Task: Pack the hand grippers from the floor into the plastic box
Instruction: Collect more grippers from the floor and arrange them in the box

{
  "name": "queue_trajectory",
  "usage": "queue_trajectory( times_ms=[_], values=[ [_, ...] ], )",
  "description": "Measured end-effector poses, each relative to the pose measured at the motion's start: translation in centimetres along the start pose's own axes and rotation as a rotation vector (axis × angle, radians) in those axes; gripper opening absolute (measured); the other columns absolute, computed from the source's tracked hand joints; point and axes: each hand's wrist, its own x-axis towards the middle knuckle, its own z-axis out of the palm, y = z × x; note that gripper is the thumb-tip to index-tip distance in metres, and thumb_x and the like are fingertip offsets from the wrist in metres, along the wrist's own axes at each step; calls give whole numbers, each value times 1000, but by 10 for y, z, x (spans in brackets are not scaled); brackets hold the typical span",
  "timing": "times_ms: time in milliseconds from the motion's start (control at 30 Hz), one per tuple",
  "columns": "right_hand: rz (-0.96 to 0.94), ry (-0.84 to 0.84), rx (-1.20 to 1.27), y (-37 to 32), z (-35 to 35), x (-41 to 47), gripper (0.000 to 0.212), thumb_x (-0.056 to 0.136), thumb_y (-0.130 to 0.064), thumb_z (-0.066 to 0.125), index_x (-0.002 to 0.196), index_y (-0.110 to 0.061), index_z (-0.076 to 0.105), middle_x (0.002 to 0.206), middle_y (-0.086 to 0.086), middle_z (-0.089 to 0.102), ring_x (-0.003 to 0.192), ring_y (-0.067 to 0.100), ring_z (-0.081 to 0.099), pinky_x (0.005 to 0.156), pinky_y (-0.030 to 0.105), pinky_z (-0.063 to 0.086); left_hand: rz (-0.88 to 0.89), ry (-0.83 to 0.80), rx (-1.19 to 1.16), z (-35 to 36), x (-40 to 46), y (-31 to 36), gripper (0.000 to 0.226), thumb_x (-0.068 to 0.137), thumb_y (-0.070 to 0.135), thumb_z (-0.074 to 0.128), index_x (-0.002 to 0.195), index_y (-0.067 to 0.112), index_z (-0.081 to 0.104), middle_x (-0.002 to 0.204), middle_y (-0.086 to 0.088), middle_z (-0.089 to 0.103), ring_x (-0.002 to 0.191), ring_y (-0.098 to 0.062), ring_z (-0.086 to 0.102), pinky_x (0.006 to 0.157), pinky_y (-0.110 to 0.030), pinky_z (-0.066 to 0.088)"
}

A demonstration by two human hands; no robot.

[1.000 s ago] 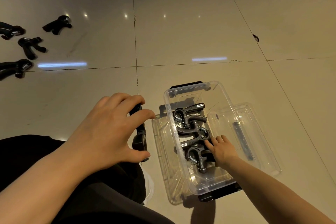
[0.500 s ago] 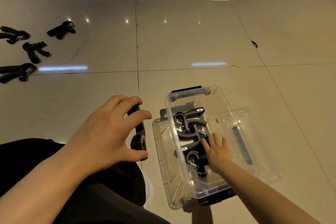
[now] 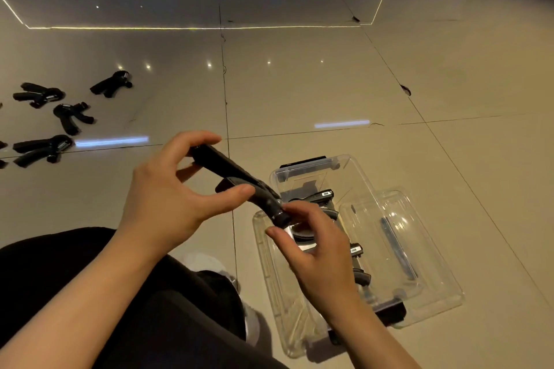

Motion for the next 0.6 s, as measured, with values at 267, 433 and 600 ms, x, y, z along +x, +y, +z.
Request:
queue_trajectory(
  times_ms=[267,433,600],
  values=[
    [-15,189,-121,0,-48,5,20,86,-25,62,105,-29,60,94,-18,61,87,0,59,66,11,48,-150,-174,61,32,-15,6,83,43,79,67,116,50,42,119,20,47,110,-4,47,91,-22,39],
    [171,-48,-158,-6,-84,25,14,91,-22,58,93,-35,57,91,-14,63,84,-7,57,67,4,42,190,-296,438,49,-29,5,108,62,55,76,139,52,1,148,11,21,126,-12,36,102,-30,26],
    [244,-391,-289,-11,-100,42,6,91,-30,55,95,-34,58,92,-13,63,86,1,59,70,16,42,697,-260,719,51,-20,-17,108,55,32,86,144,30,25,147,-10,29,127,-29,39,93,-47,42]
  ],
)
